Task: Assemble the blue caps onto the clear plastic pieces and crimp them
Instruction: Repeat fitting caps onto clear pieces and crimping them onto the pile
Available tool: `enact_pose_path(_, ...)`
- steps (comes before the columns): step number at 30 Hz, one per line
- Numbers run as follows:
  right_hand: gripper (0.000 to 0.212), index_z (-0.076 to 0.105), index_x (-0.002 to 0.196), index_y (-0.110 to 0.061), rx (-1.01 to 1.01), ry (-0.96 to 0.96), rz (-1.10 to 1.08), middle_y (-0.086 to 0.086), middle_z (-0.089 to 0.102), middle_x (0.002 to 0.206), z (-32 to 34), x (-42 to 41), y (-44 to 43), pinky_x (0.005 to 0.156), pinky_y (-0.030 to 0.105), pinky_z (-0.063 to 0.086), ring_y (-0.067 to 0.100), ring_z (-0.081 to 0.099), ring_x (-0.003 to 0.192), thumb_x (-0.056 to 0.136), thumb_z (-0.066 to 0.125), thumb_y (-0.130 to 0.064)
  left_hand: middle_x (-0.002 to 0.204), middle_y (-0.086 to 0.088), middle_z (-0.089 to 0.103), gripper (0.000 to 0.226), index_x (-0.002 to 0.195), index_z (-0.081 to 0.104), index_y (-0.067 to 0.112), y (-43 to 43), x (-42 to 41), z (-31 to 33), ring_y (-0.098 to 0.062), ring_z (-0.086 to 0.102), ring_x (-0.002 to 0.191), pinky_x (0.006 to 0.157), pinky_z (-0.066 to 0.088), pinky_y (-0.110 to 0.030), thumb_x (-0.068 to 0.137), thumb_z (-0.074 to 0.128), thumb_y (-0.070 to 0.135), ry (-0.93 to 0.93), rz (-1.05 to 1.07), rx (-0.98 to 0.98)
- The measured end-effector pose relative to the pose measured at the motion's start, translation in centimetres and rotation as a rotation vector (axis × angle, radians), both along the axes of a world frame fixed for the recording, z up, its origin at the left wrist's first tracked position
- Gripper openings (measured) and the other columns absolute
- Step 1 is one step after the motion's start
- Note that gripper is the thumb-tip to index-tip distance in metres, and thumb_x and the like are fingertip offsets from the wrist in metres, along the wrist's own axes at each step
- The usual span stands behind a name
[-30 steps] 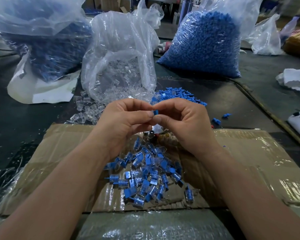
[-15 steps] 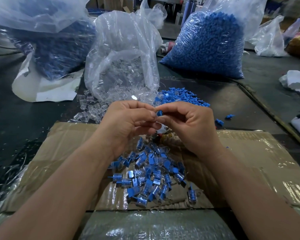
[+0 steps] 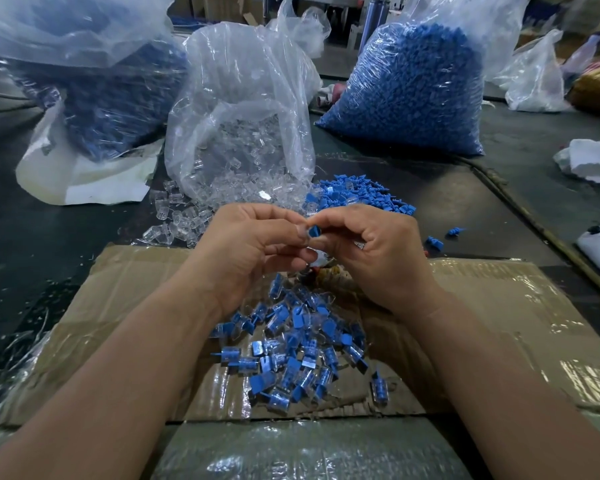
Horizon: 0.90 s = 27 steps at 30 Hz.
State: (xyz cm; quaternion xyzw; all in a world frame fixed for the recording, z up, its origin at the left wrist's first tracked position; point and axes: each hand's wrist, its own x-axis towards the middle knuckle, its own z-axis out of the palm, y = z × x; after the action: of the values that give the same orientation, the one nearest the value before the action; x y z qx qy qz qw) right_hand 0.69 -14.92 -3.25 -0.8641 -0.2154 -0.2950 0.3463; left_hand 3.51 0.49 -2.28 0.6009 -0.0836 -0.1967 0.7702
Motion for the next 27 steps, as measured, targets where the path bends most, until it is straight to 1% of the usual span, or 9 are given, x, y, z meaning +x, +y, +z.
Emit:
enact_pose_path(3,0.019,0.07,0.093,-0.003,-0.007,-0.003,-0.001,-0.011,0.059,0.086,0.1,0.0,-0.1,0.073,0.019,0.051,0.004,0.058,0.082,0.077,0.066,-0.011,0.06,-0.014,0.066,0.019,0.072,0.062,-0.001,-0.1,0.0,0.1,-0.018,0.064,0.05,0.043,0.05,-0.019,0.054,0.064,0.003,0.003,0.001,0.001)
enact_pose_path(8,0.018,0.07,0.092,-0.002,-0.028,-0.011,0.009,-0.008,0.061,0.083,0.2,-0.1,-0.1,0.069,0.024,0.051,0.01,0.06,0.078,0.076,0.068,-0.011,0.061,-0.013,0.067,0.02,0.074,0.061,0.001,-0.1,0.0,0.0,-0.018,0.065,0.052,0.044,0.05,-0.018,0.055,0.066,0.004,0.013,-0.018,0.014)
enact_pose_path(11,0.019,0.07,0.093,-0.002,-0.047,-0.014,0.016,-0.01,0.059,0.084,0.1,-0.2,0.0,0.072,0.02,0.05,0.007,0.058,0.081,0.076,0.068,-0.01,0.06,-0.012,0.067,0.019,0.074,0.061,0.0,0.1,0.2,-0.1,-0.017,0.065,0.051,0.043,0.05,-0.017,0.055,0.066,0.004,0.008,-0.033,0.038)
enact_pose_path(15,0.023,0.07,0.095,-0.003,-0.074,0.041,0.027,-0.01,0.059,0.086,0.2,-0.1,-0.1,0.076,0.016,0.048,0.006,0.059,0.084,0.074,0.071,-0.012,0.059,-0.009,0.066,0.006,0.072,0.061,0.001,0.1,0.2,-0.3,-0.014,0.064,0.051,0.045,0.05,-0.017,0.071,0.062,-0.005,-0.029,-0.057,0.072)
enact_pose_path(18,0.042,0.066,0.102,-0.017,0.02,0.252,-0.029,-0.017,0.061,0.087,0.9,-0.2,-1.0,0.08,0.013,0.048,0.001,0.062,0.082,0.067,0.071,-0.04,0.058,-0.007,0.064,0.012,0.072,0.059,0.003,0.2,0.4,-0.5,-0.013,0.063,0.053,0.047,0.051,-0.018,0.08,0.057,-0.006,-0.036,-0.002,0.053)
enact_pose_path(21,0.039,0.06,0.086,-0.039,0.01,0.452,-0.14,-0.021,0.062,0.079,1.8,-0.3,-3.3,0.072,0.007,0.046,-0.008,0.06,0.078,0.052,0.062,-0.058,0.055,-0.001,0.061,0.014,0.074,0.057,0.004,0.4,0.7,-0.4,-0.011,0.062,0.052,0.044,0.049,-0.017,0.083,0.054,-0.005,-0.035,0.09,0.021)
enact_pose_path(23,0.047,0.058,0.081,-0.042,-0.089,0.612,-0.176,-0.023,0.061,0.082,2.2,-0.4,-4.8,0.067,0.007,0.043,-0.011,0.058,0.078,0.042,0.059,-0.067,0.054,0.002,0.061,0.014,0.074,0.056,0.006,0.4,0.8,-0.4,-0.009,0.061,0.05,0.043,0.047,-0.017,0.083,0.054,-0.004,-0.048,0.132,0.02)
enact_pose_path(25,0.059,0.058,0.091,-0.043,-0.207,0.809,-0.17,-0.026,0.057,0.091,2.3,-0.5,-5.6,0.07,0.011,0.038,-0.009,0.054,0.087,0.039,0.061,-0.069,0.055,0.002,0.061,0.015,0.073,0.057,0.007,0.4,0.8,-0.3,-0.008,0.06,0.049,0.043,0.047,-0.017,0.083,0.055,-0.004,-0.058,0.15,0.022)
enact_pose_path(27,0.066,0.053,0.108,-0.043,-0.341,0.949,-0.148,-0.028,0.05,0.097,1.9,-0.5,-5.6,0.072,0.012,0.035,-0.005,0.049,0.092,0.048,0.074,-0.059,0.055,0.002,0.061,0.015,0.073,0.057,0.007,0.5,0.8,-0.4,-0.007,0.06,0.049,0.042,0.047,-0.017,0.084,0.055,-0.004,-0.068,0.158,0.027)
